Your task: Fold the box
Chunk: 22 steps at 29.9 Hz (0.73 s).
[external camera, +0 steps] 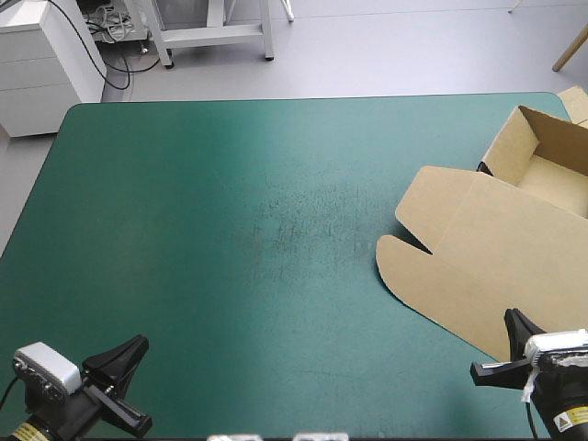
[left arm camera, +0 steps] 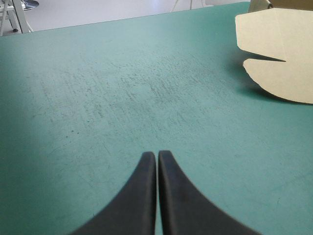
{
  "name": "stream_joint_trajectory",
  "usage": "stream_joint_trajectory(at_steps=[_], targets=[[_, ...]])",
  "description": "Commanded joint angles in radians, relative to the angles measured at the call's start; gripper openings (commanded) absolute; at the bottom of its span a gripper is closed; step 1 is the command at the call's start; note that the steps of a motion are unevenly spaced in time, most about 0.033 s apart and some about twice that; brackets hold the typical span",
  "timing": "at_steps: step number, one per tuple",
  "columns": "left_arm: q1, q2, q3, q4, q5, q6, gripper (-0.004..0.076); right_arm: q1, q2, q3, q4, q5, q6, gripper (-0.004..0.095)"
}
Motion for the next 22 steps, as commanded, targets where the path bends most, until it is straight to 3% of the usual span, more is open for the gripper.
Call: stream_joint_trajectory(at_steps=[1,12,22], targets=[[0.000,0.010,-0.023,-0.021,-0.051,0.000,-0.0008,0.004,-0.019,-0.023,-0.005,-0.065,0.004,-0.0006],[0.000,0.010,-0.023,-0.057,-0.051,0.000,-0.0008,0.004,-0.142,-0.023,-0.005,-0.065,0.004,-0.0006],[0.000,0.010,-0.023,-0.062,-0.050,0.000,-0.0008,0.004,-0.138,-0.023,-0.001,-0.062,0.002,-0.0006]])
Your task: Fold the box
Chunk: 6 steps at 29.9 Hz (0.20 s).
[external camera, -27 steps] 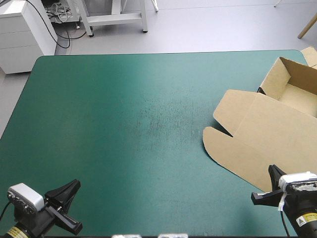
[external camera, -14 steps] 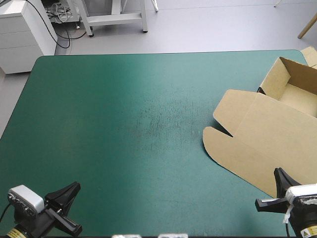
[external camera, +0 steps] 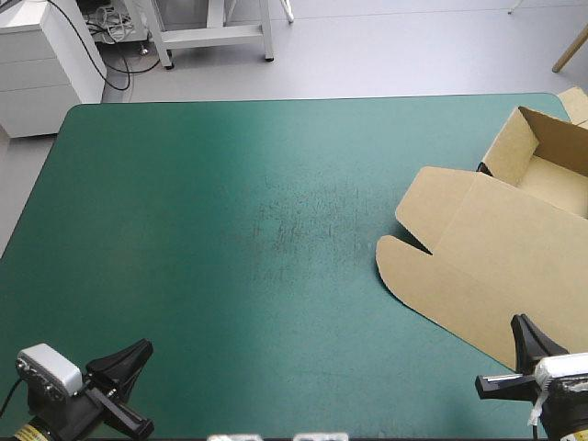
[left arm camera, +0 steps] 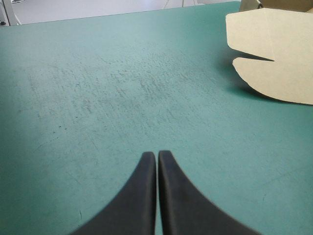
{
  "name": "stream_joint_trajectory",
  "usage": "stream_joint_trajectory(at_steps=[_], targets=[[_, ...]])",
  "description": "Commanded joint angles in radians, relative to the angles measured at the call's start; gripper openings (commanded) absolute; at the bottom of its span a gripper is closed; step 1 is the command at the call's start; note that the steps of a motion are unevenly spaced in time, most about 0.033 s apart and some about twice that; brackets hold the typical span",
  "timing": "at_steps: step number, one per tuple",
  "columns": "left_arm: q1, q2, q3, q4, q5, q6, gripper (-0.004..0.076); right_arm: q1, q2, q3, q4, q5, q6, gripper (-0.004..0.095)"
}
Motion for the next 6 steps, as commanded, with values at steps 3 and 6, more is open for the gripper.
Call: stream_joint_trajectory(at_steps=[3,6], targets=[[0.000,0.012,-0.024,-0.021,-0.065,0.000,-0.0008,0.004,-0.020,-0.023,0.002,-0.075,-0.006,-0.0006],[0.000,0.012,-0.024,-0.022,-0.065,0.000,-0.0008,0.004,-0.020,-0.023,0.002,-0.077,-0.006,-0.0006]])
